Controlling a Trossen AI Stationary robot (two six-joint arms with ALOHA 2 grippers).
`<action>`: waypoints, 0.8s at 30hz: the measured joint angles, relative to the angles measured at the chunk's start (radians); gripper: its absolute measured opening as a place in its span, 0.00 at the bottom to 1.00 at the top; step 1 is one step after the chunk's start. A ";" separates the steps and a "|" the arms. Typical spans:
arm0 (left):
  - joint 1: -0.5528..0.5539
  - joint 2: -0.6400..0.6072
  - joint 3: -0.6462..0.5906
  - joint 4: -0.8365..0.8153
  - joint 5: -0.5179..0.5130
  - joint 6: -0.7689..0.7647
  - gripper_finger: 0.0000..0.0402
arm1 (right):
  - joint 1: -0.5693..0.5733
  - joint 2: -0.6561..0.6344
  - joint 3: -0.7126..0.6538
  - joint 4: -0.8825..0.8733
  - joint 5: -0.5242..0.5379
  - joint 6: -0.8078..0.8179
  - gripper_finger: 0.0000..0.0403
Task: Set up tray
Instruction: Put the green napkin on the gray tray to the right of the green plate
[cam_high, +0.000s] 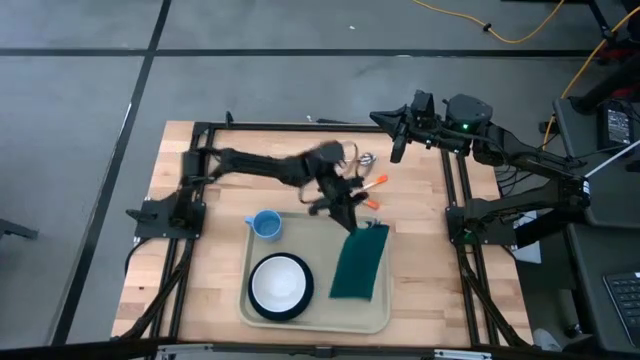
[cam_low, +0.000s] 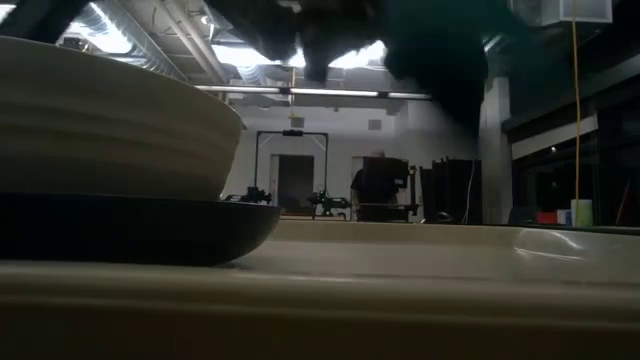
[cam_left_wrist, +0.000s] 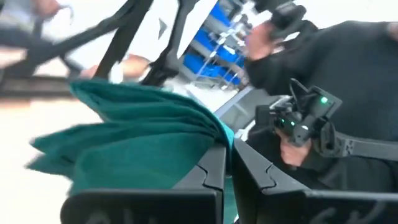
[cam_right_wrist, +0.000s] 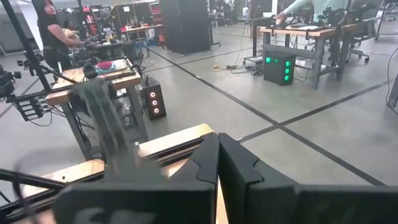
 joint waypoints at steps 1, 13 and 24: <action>-0.007 0.038 0.000 0.001 -0.017 -0.001 0.00 | 0.000 0.000 0.000 0.003 0.000 0.000 0.03; -0.071 0.294 0.000 0.153 -0.026 -0.094 0.00 | 0.001 0.000 0.000 0.051 -0.008 -0.022 0.01; -0.018 0.085 0.063 0.383 -0.019 -0.352 0.00 | 0.001 -0.005 0.000 0.053 -0.019 -0.023 0.01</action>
